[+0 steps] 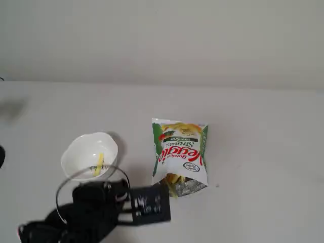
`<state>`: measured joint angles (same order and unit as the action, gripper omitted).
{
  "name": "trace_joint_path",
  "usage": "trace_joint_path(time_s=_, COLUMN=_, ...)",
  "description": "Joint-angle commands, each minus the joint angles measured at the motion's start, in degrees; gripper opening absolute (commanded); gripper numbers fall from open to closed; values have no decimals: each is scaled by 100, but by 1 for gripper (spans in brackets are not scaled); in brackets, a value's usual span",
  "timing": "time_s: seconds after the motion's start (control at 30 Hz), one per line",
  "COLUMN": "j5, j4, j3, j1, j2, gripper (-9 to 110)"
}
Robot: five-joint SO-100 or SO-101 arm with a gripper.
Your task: Pick up veggie straw from inside of open veggie straw packet and place it inside the bowl on the left side of the veggie straw packet
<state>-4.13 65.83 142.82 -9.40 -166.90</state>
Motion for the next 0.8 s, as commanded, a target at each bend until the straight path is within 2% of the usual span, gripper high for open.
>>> trace_joint_path(time_s=0.0, j5=35, j4=-70, j3=1063, j1=-141, j2=-1354, gripper=1)
trace_joint_path(time_s=0.1, j5=79, j4=220, j3=1793, j1=-422, j2=-2373, gripper=0)
trace_joint_path(time_s=0.4, j5=492, j4=-44, j3=2997, j1=-571, j2=-2373, gripper=0)
trace_joint_path(time_s=0.77, j5=554, j4=-62, j3=3076, j1=-466, j2=-2364, gripper=0)
